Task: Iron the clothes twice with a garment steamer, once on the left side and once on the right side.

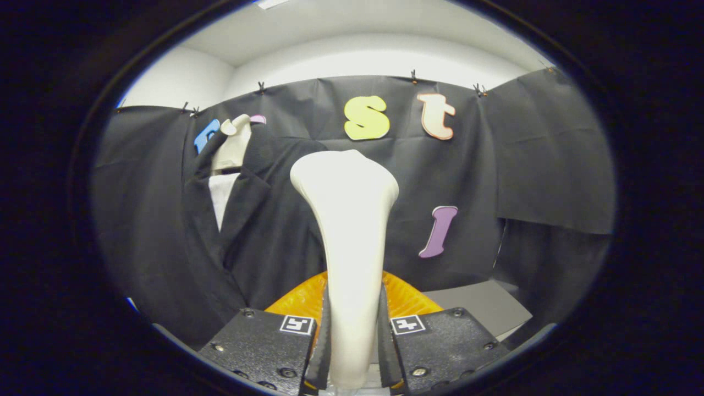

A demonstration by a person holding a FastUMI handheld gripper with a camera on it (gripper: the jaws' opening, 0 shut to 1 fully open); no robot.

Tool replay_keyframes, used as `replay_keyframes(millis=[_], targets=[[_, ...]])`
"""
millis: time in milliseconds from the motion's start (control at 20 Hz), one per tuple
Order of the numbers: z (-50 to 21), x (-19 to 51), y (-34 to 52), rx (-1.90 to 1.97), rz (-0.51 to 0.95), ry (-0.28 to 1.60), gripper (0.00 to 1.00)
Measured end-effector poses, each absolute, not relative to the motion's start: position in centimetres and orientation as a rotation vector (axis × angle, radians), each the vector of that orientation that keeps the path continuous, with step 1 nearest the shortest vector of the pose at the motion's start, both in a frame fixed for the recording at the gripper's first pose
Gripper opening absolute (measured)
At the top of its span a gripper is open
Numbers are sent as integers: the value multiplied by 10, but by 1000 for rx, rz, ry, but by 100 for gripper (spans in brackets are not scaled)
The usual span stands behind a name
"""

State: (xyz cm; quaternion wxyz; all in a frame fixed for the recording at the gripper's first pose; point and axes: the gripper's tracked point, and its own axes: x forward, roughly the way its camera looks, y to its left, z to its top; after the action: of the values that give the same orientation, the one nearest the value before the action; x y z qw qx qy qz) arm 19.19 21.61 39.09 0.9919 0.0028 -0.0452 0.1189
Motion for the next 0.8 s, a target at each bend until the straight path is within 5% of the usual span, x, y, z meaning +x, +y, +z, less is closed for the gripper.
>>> replay_keyframes(millis=[800], targets=[[416, 236, 332, -162, 139, -149, 38]])
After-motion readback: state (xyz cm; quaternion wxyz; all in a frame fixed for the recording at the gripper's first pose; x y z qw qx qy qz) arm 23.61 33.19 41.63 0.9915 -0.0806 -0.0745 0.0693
